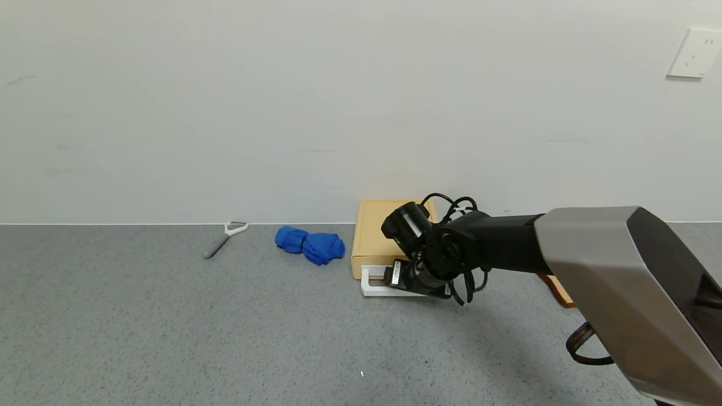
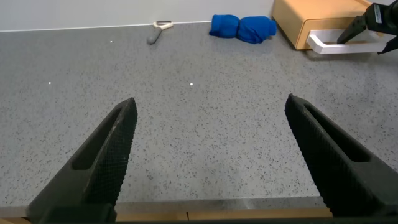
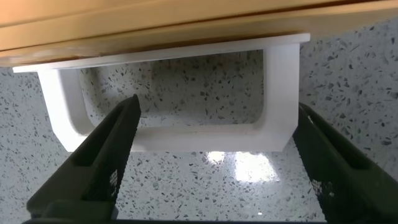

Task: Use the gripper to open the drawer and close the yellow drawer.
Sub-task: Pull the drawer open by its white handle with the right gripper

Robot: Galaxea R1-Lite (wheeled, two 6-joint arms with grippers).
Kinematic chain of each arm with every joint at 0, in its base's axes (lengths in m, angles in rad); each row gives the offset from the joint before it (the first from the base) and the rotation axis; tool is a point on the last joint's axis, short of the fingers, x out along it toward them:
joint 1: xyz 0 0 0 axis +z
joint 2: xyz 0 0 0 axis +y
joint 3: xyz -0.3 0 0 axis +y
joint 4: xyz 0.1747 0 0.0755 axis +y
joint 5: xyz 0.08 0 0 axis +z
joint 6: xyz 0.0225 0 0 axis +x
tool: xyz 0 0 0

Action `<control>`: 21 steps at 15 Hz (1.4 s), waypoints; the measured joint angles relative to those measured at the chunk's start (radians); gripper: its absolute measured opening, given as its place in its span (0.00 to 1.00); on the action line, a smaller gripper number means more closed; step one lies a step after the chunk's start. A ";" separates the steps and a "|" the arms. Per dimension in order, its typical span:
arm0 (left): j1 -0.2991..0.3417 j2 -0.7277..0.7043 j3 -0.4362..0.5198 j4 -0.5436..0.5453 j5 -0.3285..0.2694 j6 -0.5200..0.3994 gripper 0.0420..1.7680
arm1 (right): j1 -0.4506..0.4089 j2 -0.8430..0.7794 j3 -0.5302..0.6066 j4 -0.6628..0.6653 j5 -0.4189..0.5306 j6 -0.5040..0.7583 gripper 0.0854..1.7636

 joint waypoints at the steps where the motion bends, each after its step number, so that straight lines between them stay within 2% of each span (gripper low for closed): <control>1: 0.000 0.000 0.000 0.000 0.000 0.000 0.97 | 0.002 0.001 0.000 0.003 0.000 -0.001 0.97; 13: 0.000 0.000 0.000 0.000 0.000 0.000 0.97 | 0.036 -0.022 0.017 0.139 0.014 0.011 0.97; 21: 0.000 0.000 0.000 0.000 0.000 0.000 0.97 | 0.052 -0.030 0.042 0.133 0.011 0.018 0.97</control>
